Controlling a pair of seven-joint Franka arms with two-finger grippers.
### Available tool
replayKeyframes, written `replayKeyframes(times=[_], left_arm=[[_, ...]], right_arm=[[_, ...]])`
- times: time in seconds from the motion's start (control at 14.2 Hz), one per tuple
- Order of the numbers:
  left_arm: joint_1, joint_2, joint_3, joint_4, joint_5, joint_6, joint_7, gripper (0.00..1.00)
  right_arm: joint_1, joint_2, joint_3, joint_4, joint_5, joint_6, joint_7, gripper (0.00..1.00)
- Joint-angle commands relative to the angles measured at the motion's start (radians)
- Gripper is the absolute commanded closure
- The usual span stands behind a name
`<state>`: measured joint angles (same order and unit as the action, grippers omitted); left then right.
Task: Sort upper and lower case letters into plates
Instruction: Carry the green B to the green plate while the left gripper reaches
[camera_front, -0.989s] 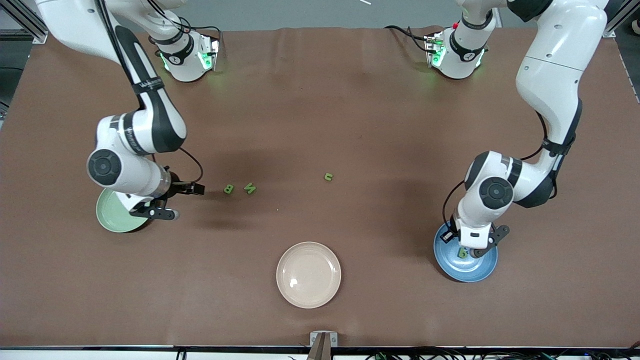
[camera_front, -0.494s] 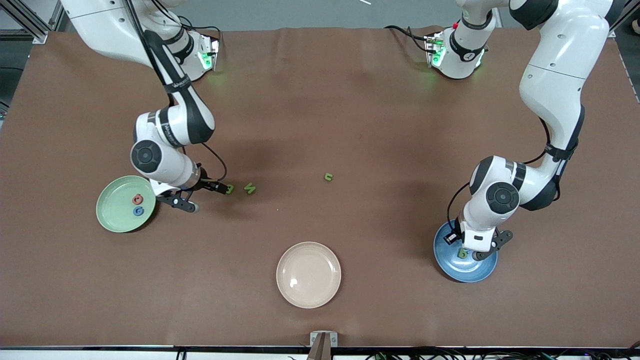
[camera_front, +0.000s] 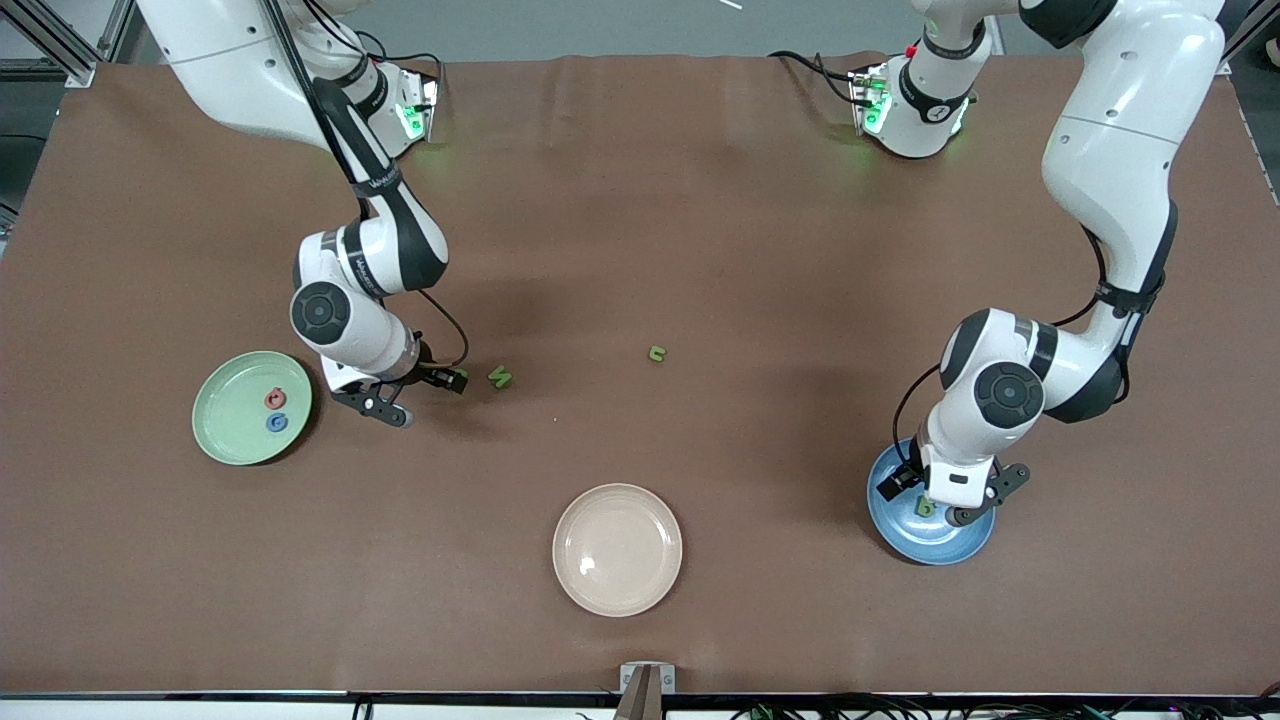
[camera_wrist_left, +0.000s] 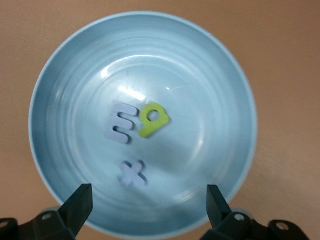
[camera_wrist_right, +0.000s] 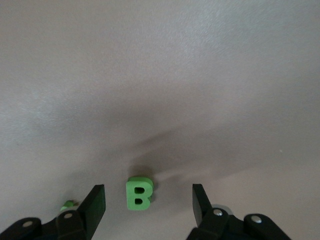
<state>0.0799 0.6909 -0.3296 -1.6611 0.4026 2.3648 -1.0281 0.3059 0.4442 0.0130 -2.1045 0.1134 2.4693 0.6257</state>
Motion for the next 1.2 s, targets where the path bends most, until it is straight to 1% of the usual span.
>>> replayKeyframes(times=[0.0, 0.07, 0.14, 0.21, 0.35, 0.42, 0.56, 0.71, 0.78, 0.85, 0.99, 1.06, 1.13], left_arm=[[-0.005, -0.025, -0.051, -0.012, -0.004, -0.024, -0.07, 0.0], [-0.008, -0.025, -0.09, -0.017, -0.002, -0.024, -0.122, 0.0], [-0.026, -0.021, -0.123, -0.017, -0.002, -0.024, -0.177, 0.0], [-0.076, -0.021, -0.132, -0.014, 0.001, -0.024, -0.252, 0.0], [-0.187, -0.01, -0.132, -0.003, 0.007, -0.022, -0.354, 0.0], [-0.25, 0.005, -0.131, 0.023, -0.002, -0.024, -0.401, 0.0], [-0.342, 0.036, -0.129, 0.056, 0.007, -0.022, -0.518, 0.0], [-0.409, 0.048, -0.126, 0.063, 0.002, -0.022, -0.594, 0.0], [-0.434, 0.062, -0.126, 0.07, 0.007, -0.022, -0.648, 0.01], [-0.471, 0.082, -0.125, 0.089, 0.008, -0.021, -0.709, 0.05], [-0.518, 0.093, -0.103, 0.106, 0.007, -0.021, -0.82, 0.1], [-0.535, 0.098, -0.097, 0.106, 0.007, -0.021, -0.855, 0.14], [-0.543, 0.11, -0.097, 0.106, 0.007, -0.018, -0.883, 0.22]], right_arm=[[0.036, 0.007, -0.008, -0.014, 0.023, 0.023, 0.012, 0.24], [0.041, 0.008, -0.008, -0.014, 0.023, 0.023, 0.012, 0.25], [0.044, 0.011, -0.008, -0.014, 0.023, 0.023, 0.012, 0.28], [0.045, 0.016, -0.008, -0.015, 0.023, 0.023, 0.012, 0.32], [0.051, 0.022, -0.008, -0.014, 0.022, 0.025, 0.012, 0.39], [0.053, 0.025, -0.01, -0.014, 0.022, 0.025, 0.012, 0.43], [0.053, 0.033, -0.01, -0.014, 0.022, 0.028, 0.012, 0.49], [0.053, 0.036, -0.008, -0.014, 0.022, 0.03, 0.012, 0.56], [0.055, 0.036, -0.01, -0.014, 0.022, 0.036, 0.012, 0.62], [0.055, 0.036, -0.01, -0.014, 0.022, 0.036, 0.012, 0.71], [0.055, 0.036, -0.008, -0.014, 0.022, 0.036, 0.012, 0.84], [0.055, 0.034, -0.008, -0.012, 0.022, 0.03, 0.011, 0.88], [0.053, 0.031, -0.008, -0.008, 0.022, 0.019, 0.009, 0.9]])
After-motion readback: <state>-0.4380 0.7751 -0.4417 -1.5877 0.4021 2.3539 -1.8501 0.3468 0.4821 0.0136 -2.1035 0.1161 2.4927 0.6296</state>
